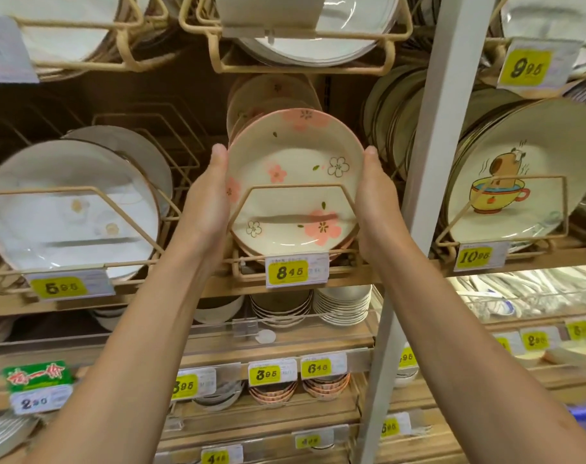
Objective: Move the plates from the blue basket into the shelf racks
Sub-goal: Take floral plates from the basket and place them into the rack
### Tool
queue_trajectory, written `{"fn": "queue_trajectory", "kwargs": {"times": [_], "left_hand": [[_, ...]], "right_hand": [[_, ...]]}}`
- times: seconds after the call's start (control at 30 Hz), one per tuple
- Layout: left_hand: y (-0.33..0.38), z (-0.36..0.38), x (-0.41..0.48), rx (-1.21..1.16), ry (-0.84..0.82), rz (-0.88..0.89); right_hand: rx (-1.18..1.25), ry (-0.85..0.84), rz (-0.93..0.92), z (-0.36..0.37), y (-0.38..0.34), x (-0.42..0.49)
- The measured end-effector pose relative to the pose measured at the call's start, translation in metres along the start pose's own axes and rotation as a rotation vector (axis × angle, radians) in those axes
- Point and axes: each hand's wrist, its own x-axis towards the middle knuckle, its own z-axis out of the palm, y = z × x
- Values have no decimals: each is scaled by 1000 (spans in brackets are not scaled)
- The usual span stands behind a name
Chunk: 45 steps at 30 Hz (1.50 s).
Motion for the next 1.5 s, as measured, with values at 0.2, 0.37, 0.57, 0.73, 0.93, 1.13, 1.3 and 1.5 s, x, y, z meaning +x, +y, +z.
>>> {"fn": "queue_trajectory", "kwargs": {"times": [0.2,0.37,0.57,0.73,0.93,1.13,1.3,1.5], "left_hand": [[1,-1,6,57,7,40],[-7,-3,12,255,66,42],[-13,-1,8,273,60,52],[-19,-2,-4,340,116,84],[-18,5,-55,380,282,373],[-25,25,-119,138,164,689],[-35,65,-159,-139,-144,309],[-72,133,-192,-259,-428,-282]], "right_hand": [[-119,-7,-87,2,-4,5],[-278,-26,-130,2,3,9],[-292,-90,-144,-1,5,9],[-337,-59,-306,-5,14,-13],[-454,-10,-599,-6,18,-69],[-176,14,-541,-33,18,-128],[-3,122,-332,-94,25,-165],[65,479,-19,-213,52,-221]]}}
